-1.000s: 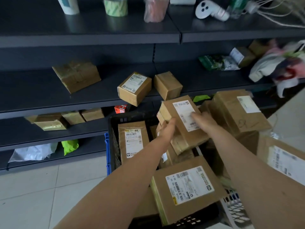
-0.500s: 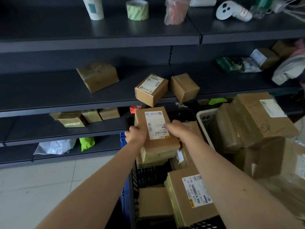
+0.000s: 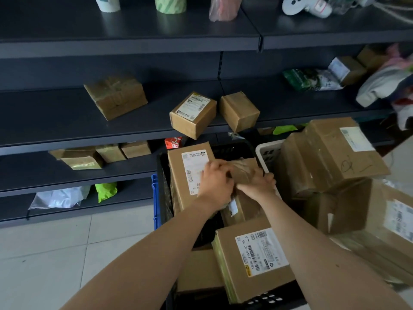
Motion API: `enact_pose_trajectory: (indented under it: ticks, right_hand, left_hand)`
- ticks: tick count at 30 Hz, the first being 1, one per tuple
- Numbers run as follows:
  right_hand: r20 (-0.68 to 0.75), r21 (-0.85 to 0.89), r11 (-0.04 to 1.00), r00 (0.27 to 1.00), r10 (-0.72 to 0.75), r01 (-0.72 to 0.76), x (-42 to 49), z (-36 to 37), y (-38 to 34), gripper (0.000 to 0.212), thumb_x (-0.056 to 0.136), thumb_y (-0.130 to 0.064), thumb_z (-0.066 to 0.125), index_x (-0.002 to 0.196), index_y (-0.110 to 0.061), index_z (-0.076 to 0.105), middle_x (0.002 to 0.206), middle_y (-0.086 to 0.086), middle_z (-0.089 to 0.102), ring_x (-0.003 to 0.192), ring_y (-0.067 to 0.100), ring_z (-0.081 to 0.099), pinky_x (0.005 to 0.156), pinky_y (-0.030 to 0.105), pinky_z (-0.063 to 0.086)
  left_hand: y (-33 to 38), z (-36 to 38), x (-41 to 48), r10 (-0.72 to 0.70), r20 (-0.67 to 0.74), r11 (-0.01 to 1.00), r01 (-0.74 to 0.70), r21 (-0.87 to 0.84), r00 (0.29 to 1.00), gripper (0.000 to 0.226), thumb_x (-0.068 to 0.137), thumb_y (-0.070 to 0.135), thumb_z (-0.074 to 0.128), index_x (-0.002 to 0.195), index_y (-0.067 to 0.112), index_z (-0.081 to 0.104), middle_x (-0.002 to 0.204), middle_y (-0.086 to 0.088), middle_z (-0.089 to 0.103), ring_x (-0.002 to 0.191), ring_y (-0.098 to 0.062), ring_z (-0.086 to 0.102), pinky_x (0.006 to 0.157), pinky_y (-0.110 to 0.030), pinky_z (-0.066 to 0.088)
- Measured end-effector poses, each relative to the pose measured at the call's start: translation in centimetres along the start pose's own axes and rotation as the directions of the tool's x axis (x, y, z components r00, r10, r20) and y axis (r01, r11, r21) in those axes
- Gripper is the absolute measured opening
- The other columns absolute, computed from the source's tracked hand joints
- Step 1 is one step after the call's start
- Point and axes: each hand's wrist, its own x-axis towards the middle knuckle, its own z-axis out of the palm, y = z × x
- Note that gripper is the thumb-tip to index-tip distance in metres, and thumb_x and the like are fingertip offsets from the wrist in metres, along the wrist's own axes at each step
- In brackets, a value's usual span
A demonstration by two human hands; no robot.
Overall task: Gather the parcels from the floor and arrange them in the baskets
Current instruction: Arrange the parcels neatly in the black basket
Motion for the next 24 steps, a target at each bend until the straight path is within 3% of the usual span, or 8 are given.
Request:
enact_pose_trajectory:
  ticks: [3, 5, 7, 10, 16, 20, 22, 24]
  right_hand:
    - [0.015, -0.061, 0.997, 0.999, -0.04, 0.04, -0.2, 0.7, 0.1, 0.09, 0.08, -0.05, 0.068, 0.151, -0.031, 0.016, 0.152, 0.015, 0.013, 0.142, 0.034, 0.014, 0.115, 0.048, 0.022]
    - [0.016, -0.11, 0.991, 0.997, -0.072, 0.073, -0.4, 1.1, 0.4, 0.098, 0.076, -0.051, 0.071, 0.152, -0.033, 0.011, 0.152, 0.015, 0.011, 0.143, 0.035, 0.012, 0.116, 0.048, 0.019]
    - [0.004, -0.137, 0.987, 0.997, -0.083, 0.082, -0.6, 1.4, 0.8, 0.106, 0.072, -0.055, 0.075, 0.152, -0.033, 0.008, 0.152, 0.015, 0.009, 0.144, 0.035, 0.009, 0.116, 0.047, 0.017]
    - [0.006, -0.107, 0.991, 0.997, -0.081, 0.082, -0.3, 0.9, 0.5, 0.111, 0.068, -0.054, 0.079, 0.152, -0.036, 0.009, 0.152, 0.016, 0.008, 0.143, 0.036, 0.008, 0.114, 0.049, 0.018]
    - [0.023, 0.206, 0.976, 0.997, -0.079, 0.072, 0.5, -1.8, -1.0, 0.101, 0.064, -0.056, 0.077, 0.147, -0.046, 0.021, 0.147, 0.016, 0.02, 0.135, 0.037, 0.021, 0.111, 0.052, 0.028]
    - [0.01, 0.485, 0.873, 0.997, -0.072, 0.058, 1.0, -5.1, -1.1, 0.089, 0.062, -0.052, 0.077, 0.141, -0.043, 0.038, 0.138, 0.006, 0.036, 0.127, 0.033, 0.035, 0.1, 0.045, 0.037]
    - [0.005, 0.641, 0.767, 1.0, -0.02, 0.012, 1.3, -7.1, -0.6, 0.091, 0.051, -0.054, 0.078, 0.135, -0.043, 0.046, 0.131, 0.003, 0.049, 0.118, 0.031, 0.048, 0.099, 0.049, 0.043]
    - [0.04, 0.767, 0.642, 0.999, -0.023, -0.016, 1.5, -8.6, 0.3, 0.086, 0.049, -0.05, 0.077, 0.13, -0.036, 0.054, 0.124, 0.004, 0.061, 0.109, 0.029, 0.059, 0.093, 0.05, 0.05]
  left_hand:
    - [0.3, 2.1, -0.4, 0.122, 0.242, 0.959, -0.177, 0.223, 0.963, 0.041, 0.092, 0.022, 0.045, 0.13, 0.019, 0.06, 0.141, -0.002, 0.049, 0.142, -0.022, 0.027, 0.119, -0.036, 0.015]
    - [-0.4, 2.5, -0.8, 0.126, 0.302, 0.899, -0.238, 0.368, 0.945, 0.043, 0.094, 0.027, 0.042, 0.133, 0.018, 0.058, 0.141, -0.003, 0.05, 0.145, -0.022, 0.022, 0.122, -0.037, 0.004]
    - [-1.2, 2.4, -1.1, 0.148, 0.292, 0.841, -0.275, 0.465, 0.945, 0.042, 0.095, 0.032, 0.042, 0.131, 0.019, 0.06, 0.137, -0.002, 0.053, 0.143, -0.023, 0.023, 0.122, -0.036, 0.002]
    - [-1.7, 1.5, -0.9, 0.13, 0.238, 0.836, -0.236, 0.495, 0.962, 0.04, 0.094, 0.031, 0.043, 0.127, 0.022, 0.063, 0.129, 0.001, 0.057, 0.137, -0.021, 0.029, 0.12, -0.032, 0.004]
    - [-2.4, 0.9, -0.1, 0.119, 0.206, 0.807, -0.215, 0.549, 0.971, 0.041, 0.099, 0.033, 0.033, 0.12, 0.018, 0.064, 0.121, 0.0, 0.064, 0.125, -0.019, 0.041, 0.113, -0.031, 0.018]
    - [-1.8, 1.6, 0.2, 0.072, 0.084, 0.918, -0.099, 0.384, 0.994, 0.051, 0.103, 0.041, 0.028, 0.144, 0.015, 0.04, 0.143, -0.005, 0.05, 0.137, -0.02, 0.037, 0.116, -0.033, 0.016]
    - [-1.0, 1.6, 0.6, -0.004, 0.016, 0.986, 0.002, 0.168, 1.0, 0.06, 0.102, 0.05, 0.03, 0.152, 0.018, 0.025, 0.156, -0.005, 0.035, 0.144, -0.021, 0.029, 0.119, -0.037, 0.015]
    - [0.1, 1.0, 1.2, -0.16, 0.038, 0.974, 0.164, -0.157, 0.986, 0.076, 0.095, 0.062, 0.039, 0.154, 0.02, 0.018, 0.159, -0.002, 0.027, 0.145, -0.022, 0.027, 0.12, -0.042, 0.019]
